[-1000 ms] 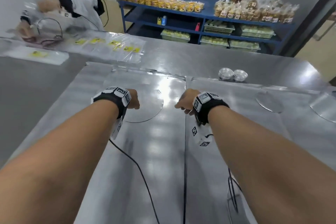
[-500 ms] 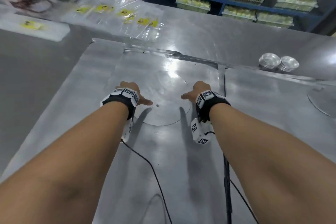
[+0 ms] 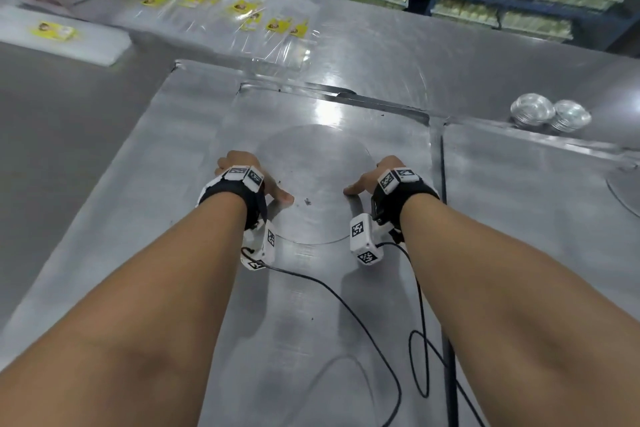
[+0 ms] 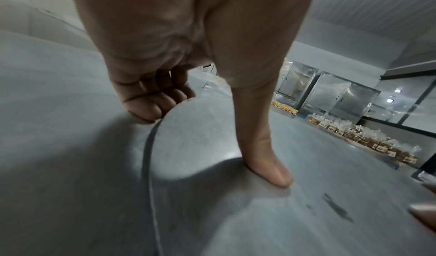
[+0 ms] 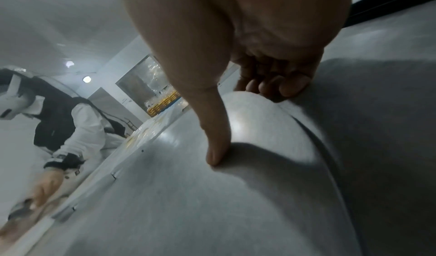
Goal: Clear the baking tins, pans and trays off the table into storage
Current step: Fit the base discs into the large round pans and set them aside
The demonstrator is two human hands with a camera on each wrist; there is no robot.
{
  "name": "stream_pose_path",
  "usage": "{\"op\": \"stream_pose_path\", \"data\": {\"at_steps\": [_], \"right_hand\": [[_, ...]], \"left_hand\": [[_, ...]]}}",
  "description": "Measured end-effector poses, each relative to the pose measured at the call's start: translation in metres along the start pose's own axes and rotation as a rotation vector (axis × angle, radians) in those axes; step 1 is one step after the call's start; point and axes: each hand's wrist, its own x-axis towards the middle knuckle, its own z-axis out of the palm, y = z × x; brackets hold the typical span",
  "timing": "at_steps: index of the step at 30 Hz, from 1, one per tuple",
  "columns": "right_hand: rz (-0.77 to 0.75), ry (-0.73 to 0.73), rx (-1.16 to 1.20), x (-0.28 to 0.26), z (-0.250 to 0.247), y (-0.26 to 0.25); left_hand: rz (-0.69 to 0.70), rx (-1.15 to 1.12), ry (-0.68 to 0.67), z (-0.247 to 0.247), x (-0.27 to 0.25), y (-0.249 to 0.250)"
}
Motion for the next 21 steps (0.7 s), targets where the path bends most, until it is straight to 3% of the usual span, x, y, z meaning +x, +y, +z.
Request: {"op": "stream_pose_path", "data": {"at_steps": [8, 13, 21], "right_hand": [[0.011, 0.136, 0.338, -0.031, -0.012, 0.012], [-0.093, 0.238, 0.407, -0.064, -0.04, 0.025], [-0.271, 0.343, 0.48, -0.13, -0.129, 0.108]], "left_hand": [[0.04, -0.256, 0.225, -0.005, -0.051, 0.007], [0.168, -0.392, 0.391, -0.01, -0.104, 0.012], [0.371, -0.454, 0.409, -0.017, -0.231, 0.049]]}}
